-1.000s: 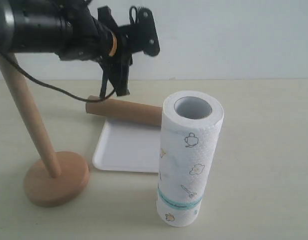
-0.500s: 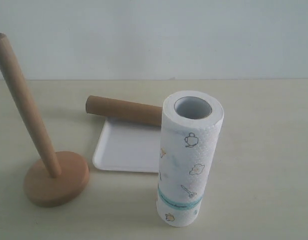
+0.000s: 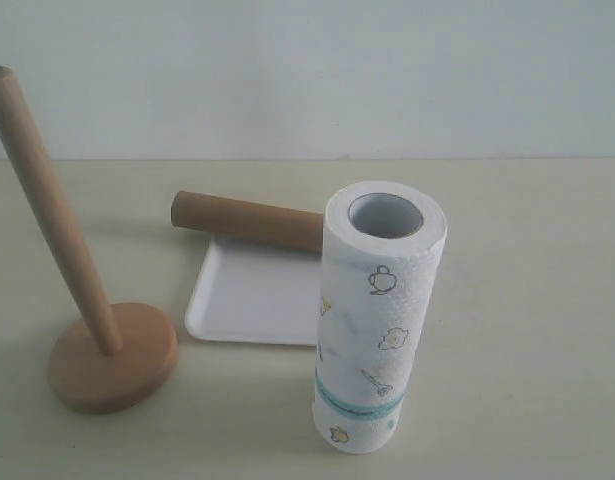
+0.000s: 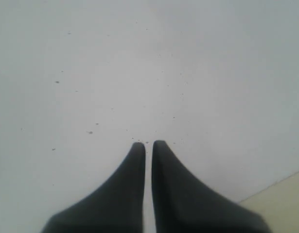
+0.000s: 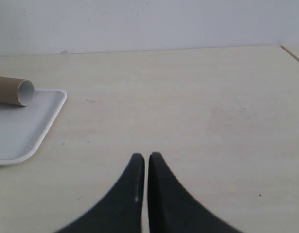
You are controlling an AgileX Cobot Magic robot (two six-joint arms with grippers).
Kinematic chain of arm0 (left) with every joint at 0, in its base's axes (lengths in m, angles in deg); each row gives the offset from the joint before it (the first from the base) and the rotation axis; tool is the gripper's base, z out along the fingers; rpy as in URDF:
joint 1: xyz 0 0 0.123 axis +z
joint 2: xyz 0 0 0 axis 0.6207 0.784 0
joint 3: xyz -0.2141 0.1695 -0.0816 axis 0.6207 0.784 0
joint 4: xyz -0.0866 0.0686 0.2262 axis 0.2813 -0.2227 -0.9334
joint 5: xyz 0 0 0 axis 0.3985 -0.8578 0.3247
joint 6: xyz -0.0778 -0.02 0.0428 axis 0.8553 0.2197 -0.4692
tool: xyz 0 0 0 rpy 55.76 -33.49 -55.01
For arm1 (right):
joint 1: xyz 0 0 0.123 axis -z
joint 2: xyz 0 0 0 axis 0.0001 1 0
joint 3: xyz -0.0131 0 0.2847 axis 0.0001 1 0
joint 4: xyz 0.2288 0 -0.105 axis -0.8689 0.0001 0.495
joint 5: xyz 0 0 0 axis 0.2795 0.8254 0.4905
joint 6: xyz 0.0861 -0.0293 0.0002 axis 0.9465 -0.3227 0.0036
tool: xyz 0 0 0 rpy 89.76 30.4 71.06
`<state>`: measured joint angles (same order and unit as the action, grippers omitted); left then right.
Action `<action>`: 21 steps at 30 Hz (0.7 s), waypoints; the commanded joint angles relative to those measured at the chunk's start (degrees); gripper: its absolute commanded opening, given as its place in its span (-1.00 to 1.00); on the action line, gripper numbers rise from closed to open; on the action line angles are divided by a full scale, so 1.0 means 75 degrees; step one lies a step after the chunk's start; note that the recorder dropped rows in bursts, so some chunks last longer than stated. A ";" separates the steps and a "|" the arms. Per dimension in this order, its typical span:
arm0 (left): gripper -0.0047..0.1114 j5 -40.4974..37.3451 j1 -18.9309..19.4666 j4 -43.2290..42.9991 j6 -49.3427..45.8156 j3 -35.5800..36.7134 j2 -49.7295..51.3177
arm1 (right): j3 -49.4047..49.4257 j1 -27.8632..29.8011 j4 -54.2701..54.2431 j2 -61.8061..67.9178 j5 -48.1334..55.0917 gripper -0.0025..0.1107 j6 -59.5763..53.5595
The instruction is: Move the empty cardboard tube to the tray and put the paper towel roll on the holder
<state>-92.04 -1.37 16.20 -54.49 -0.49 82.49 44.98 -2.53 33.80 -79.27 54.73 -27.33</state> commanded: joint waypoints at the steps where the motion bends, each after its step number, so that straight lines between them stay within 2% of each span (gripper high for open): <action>1: -0.85 -0.0119 -0.0028 0.0098 0.0690 0.1142 -0.1400 | -0.0009 0.0029 -0.0004 -0.0042 -0.0094 -0.91 -0.0039; 11: -0.85 -0.0436 -0.0028 0.0098 0.1671 0.3861 -0.3845 | -0.0009 0.0029 -0.0004 -0.0042 -0.0094 -0.91 -0.0039; 21: -0.85 -0.0576 -0.0028 0.0208 0.2225 0.5332 -0.5376 | -0.0009 0.0029 -0.0004 -0.0042 -0.0094 -0.91 -0.0039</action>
<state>-96.38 -1.37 17.28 -38.83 37.51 44.44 44.98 -2.53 33.80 -79.27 54.73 -27.33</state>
